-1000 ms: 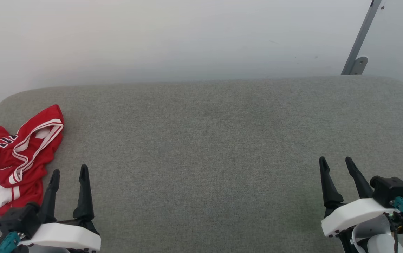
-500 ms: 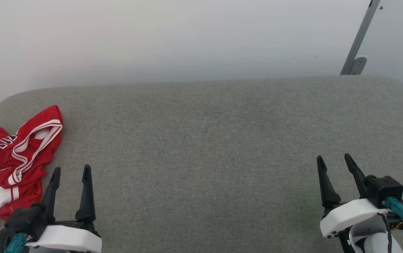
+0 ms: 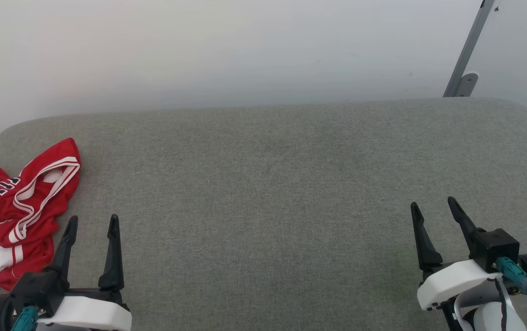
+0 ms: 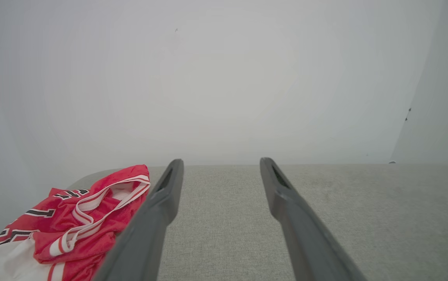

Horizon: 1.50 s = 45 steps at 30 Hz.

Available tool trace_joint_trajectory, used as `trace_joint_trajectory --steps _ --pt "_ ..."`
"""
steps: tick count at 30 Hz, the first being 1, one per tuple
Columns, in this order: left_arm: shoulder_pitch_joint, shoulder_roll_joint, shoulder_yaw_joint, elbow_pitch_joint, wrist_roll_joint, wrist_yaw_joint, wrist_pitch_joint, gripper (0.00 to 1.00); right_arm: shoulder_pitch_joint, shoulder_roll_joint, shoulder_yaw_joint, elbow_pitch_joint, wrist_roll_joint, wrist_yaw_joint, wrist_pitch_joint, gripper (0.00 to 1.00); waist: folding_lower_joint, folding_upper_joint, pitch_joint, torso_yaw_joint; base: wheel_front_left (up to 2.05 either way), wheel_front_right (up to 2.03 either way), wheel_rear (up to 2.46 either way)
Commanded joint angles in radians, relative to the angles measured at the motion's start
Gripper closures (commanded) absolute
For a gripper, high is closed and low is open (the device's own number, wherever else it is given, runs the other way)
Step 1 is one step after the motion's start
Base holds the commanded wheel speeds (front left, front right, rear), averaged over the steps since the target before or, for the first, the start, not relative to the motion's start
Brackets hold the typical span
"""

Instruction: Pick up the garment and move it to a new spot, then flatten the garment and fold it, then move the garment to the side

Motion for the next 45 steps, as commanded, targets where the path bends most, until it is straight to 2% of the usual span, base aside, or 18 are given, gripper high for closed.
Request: trace_joint_trajectory --steps 1,13,18,25,26,40,45 --pt "0.010 0.002 0.003 -0.001 0.010 -0.006 -0.006 0.00 -0.006 -0.002 0.002 0.001 -0.007 0.000 -0.009 0.00 0.0000 0.0000 0.000 0.000 0.00 0.00 0.00" --pt "-0.004 -0.009 0.012 0.022 -0.020 -0.018 -0.005 0.00 -0.001 0.003 0.004 -0.006 -0.017 0.000 -0.010 0.00 0.0000 0.0000 0.000 0.005 0.00 0.00 0.00" --pt "-0.014 -0.011 0.030 0.046 -0.044 -0.016 -0.005 0.00 0.000 0.003 0.018 -0.015 -0.019 0.000 -0.004 0.00 0.0000 0.0000 -0.006 0.043 0.00 0.00 0.00" --pt "-0.022 -0.001 0.063 0.069 -0.069 0.005 -0.005 0.00 -0.003 0.000 0.058 -0.016 -0.012 0.000 0.009 0.00 0.0000 0.0000 -0.020 0.155 0.00 0.00 0.00" --pt "-0.022 -0.001 0.063 0.069 -0.069 0.005 -0.005 0.00 -0.003 0.000 0.058 -0.016 -0.012 0.000 0.009 0.00 0.0000 0.0000 -0.020 0.155 0.00 0.00 0.00" --pt "0.000 0.017 0.115 0.067 -0.093 0.055 0.022 0.00 -0.055 0.001 0.184 0.023 0.027 0.000 0.017 0.00 0.0000 0.0000 -0.049 0.427 0.00 0.00 0.00" --pt "0.016 0.017 0.122 0.054 -0.103 0.066 0.029 0.00 -0.068 0.004 0.209 0.034 0.032 0.000 0.014 0.00 0.0000 0.0000 -0.049 0.498 0.00 0.00 0.00"
